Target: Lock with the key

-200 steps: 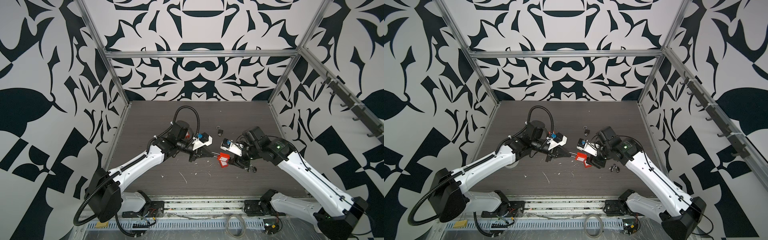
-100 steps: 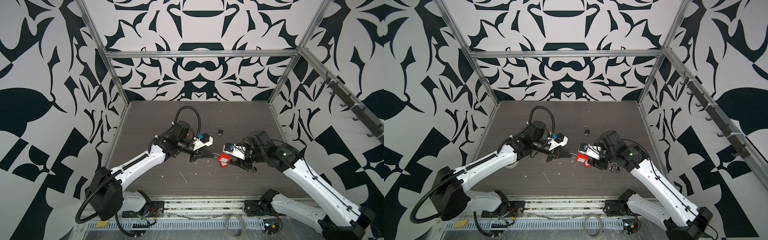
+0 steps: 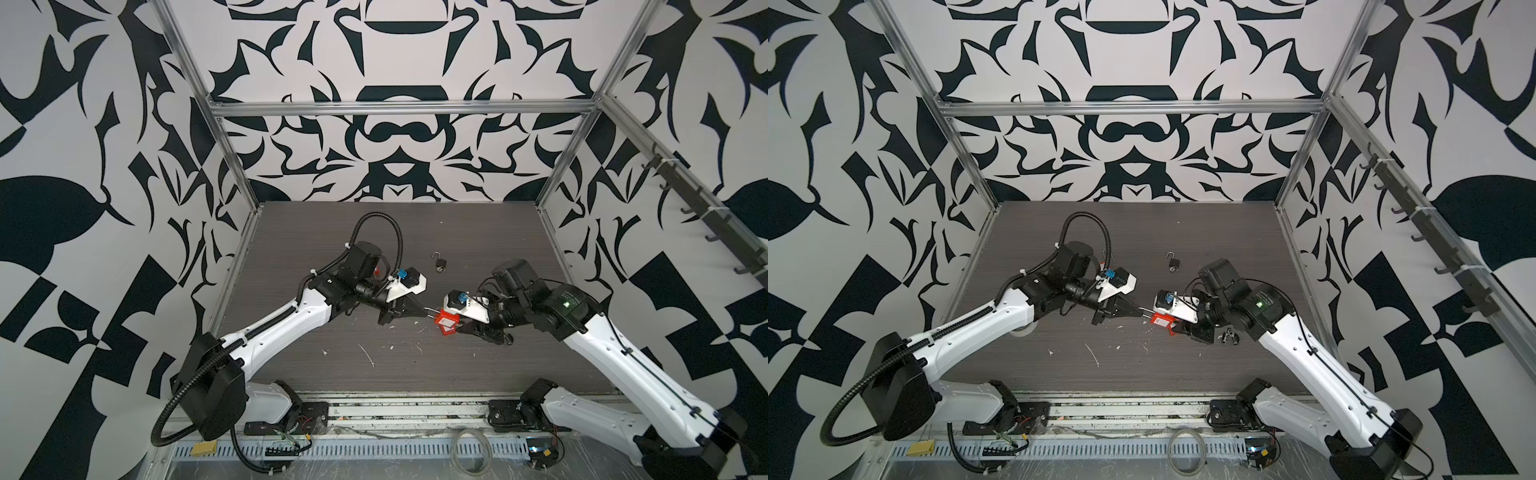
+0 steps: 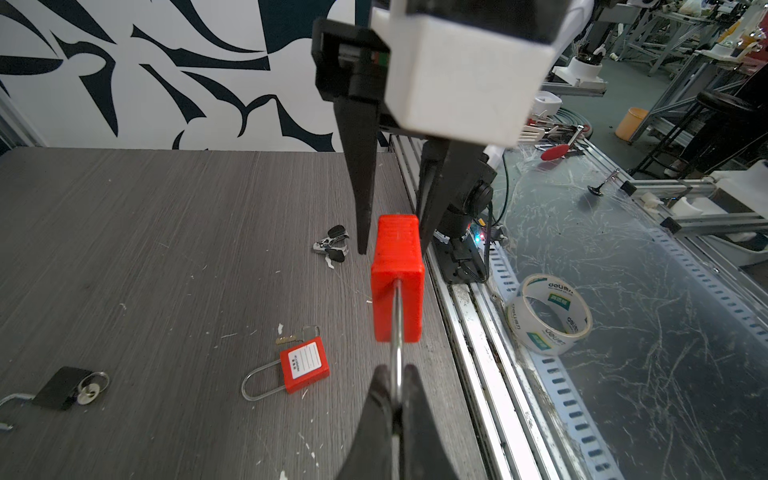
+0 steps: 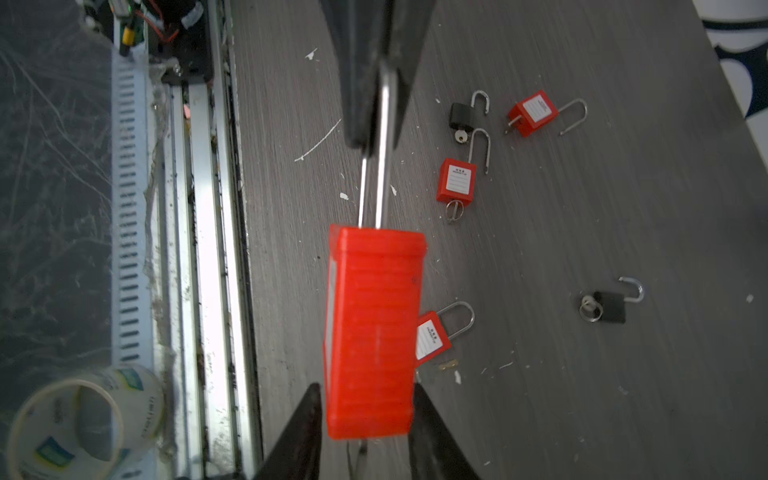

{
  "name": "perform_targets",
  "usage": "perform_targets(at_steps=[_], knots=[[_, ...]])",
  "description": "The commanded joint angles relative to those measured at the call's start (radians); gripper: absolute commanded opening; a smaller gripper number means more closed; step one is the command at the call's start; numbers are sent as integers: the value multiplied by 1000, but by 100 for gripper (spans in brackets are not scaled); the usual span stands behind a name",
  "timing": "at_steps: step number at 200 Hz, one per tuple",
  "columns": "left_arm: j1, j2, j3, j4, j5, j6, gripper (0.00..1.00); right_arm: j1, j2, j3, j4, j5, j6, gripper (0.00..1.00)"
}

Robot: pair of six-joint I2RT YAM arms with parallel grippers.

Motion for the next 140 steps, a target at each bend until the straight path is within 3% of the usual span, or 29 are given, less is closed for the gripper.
perform_targets(at_steps=[1,79,140], knots=[[-4,4,50,-63,7,56,0,-1,-1,35,-23,-44,-29,20],[5,-17,50,-90,-37,104,0,-6,-33,-29,-76,-21,-70,0],[43,-41,15,-103,-39,136,0,-25,-61,-51,-88,-33,-58,0]])
